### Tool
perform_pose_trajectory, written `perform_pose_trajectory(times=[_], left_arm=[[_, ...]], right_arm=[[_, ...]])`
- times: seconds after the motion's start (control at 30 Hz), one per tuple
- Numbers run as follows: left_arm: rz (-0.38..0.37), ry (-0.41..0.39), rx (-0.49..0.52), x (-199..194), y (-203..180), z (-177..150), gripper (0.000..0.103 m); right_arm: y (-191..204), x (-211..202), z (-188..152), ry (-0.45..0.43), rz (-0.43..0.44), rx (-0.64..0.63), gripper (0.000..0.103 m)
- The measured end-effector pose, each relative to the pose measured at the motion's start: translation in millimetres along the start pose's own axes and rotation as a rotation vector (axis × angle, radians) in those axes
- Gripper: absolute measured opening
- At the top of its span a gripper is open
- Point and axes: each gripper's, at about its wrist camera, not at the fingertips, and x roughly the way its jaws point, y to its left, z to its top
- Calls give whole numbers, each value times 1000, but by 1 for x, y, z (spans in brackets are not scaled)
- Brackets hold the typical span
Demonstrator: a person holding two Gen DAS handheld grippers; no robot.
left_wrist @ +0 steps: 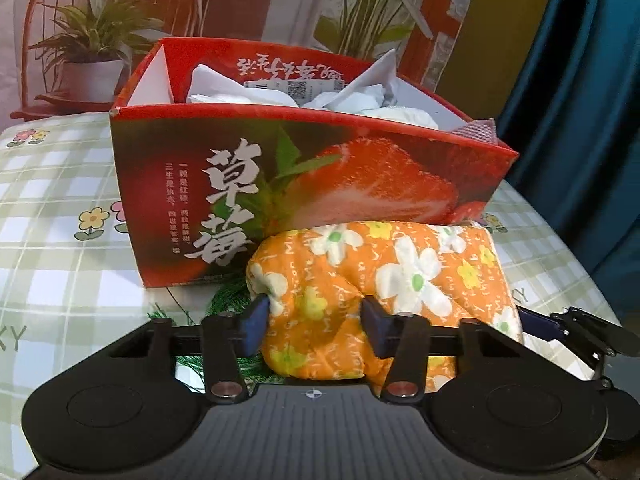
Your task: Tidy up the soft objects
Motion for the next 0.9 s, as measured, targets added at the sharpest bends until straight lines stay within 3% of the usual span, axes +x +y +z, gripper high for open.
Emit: perform_pose_trajectory(times=[0.13, 0.37, 0.9], left_arm=[[1, -11, -5, -6, -2, -6, 40], [44, -28, 24, -17, -11, -15, 40], [24, -52, -1, -39, -13, -29, 38]], right_arm=[[1, 0, 0, 1, 0, -1, 60], [1, 0, 0, 6, 2, -6, 60], [-2, -10, 6, -22, 4, 21, 58]])
